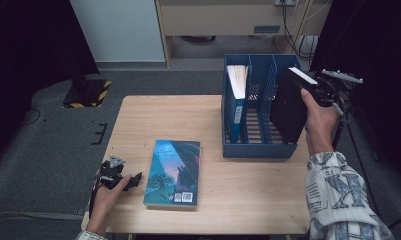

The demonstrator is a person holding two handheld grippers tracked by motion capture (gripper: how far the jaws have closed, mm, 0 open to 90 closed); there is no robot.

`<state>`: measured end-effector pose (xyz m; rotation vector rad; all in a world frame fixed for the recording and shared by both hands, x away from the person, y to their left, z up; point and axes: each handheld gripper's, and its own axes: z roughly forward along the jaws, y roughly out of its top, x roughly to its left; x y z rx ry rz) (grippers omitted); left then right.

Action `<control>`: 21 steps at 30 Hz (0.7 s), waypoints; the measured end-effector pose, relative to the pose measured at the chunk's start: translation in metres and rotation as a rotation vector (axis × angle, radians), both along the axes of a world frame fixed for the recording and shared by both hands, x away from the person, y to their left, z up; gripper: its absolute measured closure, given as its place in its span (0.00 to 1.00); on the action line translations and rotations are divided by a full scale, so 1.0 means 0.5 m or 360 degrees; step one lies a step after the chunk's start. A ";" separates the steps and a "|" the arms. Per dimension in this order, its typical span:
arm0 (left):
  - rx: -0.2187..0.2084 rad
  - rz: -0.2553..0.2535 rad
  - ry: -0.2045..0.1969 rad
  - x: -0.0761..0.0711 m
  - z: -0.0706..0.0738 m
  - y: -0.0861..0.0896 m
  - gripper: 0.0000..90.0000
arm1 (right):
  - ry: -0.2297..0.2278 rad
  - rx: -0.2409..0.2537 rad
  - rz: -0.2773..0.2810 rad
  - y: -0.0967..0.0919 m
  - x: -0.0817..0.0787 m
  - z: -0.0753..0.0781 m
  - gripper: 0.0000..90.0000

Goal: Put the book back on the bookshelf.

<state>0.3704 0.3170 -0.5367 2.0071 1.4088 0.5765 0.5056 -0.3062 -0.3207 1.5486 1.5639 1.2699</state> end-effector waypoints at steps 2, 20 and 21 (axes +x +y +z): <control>-0.0001 0.0001 0.0000 0.000 0.000 0.000 0.00 | 0.0002 0.0019 -0.0012 0.001 0.012 -0.007 0.59; 0.0002 -0.0009 0.0000 0.000 0.000 -0.001 0.00 | 0.0089 0.0006 -0.0060 0.025 0.072 -0.082 0.58; 0.0001 -0.0009 0.0000 0.000 0.000 -0.001 0.00 | 0.0091 0.0008 -0.0064 0.024 0.074 -0.084 0.58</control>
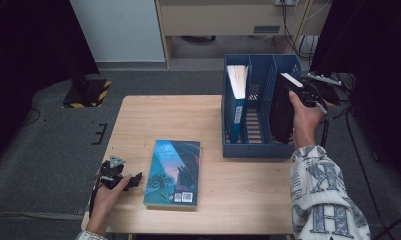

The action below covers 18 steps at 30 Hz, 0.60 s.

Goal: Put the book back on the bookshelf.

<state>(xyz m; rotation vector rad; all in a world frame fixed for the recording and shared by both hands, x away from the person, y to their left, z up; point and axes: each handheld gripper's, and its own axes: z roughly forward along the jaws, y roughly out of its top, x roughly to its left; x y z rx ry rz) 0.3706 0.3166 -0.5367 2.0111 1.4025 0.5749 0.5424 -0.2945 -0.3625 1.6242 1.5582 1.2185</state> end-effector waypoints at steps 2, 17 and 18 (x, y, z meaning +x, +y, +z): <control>0.0000 0.0000 0.0000 0.000 0.000 0.000 0.00 | 0.0003 0.0001 -0.0006 0.001 0.003 -0.003 0.58; 0.0001 -0.0007 0.0000 0.000 0.000 -0.001 0.00 | 0.0027 0.0006 -0.0053 0.008 0.015 -0.031 0.58; 0.0002 -0.0007 0.0000 0.000 0.000 -0.001 0.00 | 0.0032 0.0005 -0.0049 0.009 0.015 -0.034 0.58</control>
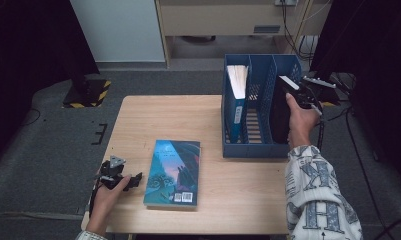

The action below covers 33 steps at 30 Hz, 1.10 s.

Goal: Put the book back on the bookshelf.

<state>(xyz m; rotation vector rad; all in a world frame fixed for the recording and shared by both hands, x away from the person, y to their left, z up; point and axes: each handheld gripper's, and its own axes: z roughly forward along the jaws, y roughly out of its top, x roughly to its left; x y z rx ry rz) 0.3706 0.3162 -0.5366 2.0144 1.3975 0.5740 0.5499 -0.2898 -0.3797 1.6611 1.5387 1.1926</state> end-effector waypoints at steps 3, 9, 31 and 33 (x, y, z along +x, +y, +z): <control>0.0000 -0.0001 0.0000 0.000 0.000 0.000 0.00 | -0.0006 -0.0006 -0.0006 0.003 0.001 -0.005 0.58; 0.0001 -0.0002 -0.0001 0.000 0.000 0.000 0.00 | -0.0005 -0.0005 -0.0006 0.001 -0.002 -0.007 0.58; -0.0001 -0.0005 0.0000 0.000 0.000 -0.003 0.00 | 0.0124 -0.0070 0.0059 -0.006 -0.062 -0.010 0.57; -0.0001 -0.0004 0.0000 -0.001 0.000 -0.003 0.00 | 0.0128 -0.0067 0.0059 -0.008 -0.069 -0.013 0.57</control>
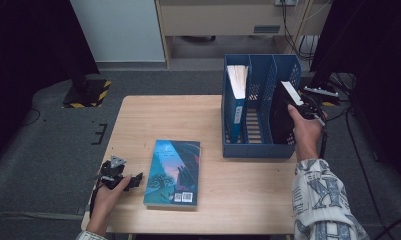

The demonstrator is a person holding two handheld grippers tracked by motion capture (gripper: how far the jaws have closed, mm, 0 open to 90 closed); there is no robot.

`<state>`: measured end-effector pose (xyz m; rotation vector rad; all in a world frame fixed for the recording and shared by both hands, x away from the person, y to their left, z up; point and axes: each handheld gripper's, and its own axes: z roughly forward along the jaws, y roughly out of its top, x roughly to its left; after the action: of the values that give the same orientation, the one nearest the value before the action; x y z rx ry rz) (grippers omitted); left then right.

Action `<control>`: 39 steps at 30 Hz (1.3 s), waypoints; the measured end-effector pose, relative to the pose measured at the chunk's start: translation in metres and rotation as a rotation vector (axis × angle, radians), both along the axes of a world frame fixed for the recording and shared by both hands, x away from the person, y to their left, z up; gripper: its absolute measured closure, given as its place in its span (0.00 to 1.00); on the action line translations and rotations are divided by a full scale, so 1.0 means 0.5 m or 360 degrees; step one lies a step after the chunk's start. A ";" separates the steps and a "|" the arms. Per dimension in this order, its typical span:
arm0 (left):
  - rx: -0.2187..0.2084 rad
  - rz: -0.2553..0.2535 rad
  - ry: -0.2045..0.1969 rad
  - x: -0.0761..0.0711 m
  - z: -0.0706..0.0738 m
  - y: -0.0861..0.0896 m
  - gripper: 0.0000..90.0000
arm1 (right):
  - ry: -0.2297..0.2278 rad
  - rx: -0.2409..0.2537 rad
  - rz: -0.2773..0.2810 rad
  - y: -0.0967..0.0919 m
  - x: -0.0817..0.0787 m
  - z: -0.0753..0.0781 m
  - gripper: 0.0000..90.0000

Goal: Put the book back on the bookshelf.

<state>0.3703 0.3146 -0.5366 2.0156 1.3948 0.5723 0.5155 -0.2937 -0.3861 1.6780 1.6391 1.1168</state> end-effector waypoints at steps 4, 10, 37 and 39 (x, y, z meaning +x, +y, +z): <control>0.0001 0.0002 0.0000 0.000 0.000 0.000 0.00 | 0.0009 -0.0004 0.0015 0.003 -0.010 -0.002 0.57; 0.0001 0.0002 -0.0001 0.000 0.000 -0.001 0.00 | 0.0002 0.0002 0.0020 0.000 -0.022 -0.008 0.56; 0.0002 0.0001 0.0000 -0.001 0.000 -0.001 0.00 | -0.0052 -0.0015 0.0027 0.043 -0.022 0.001 0.49; 0.0003 0.0000 0.0000 -0.001 0.000 -0.001 0.00 | -0.0049 -0.0018 0.0018 0.043 -0.023 0.001 0.50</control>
<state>0.3700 0.3141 -0.5366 2.0168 1.3950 0.5740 0.5042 -0.2721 -0.3854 1.6383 1.6353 1.1309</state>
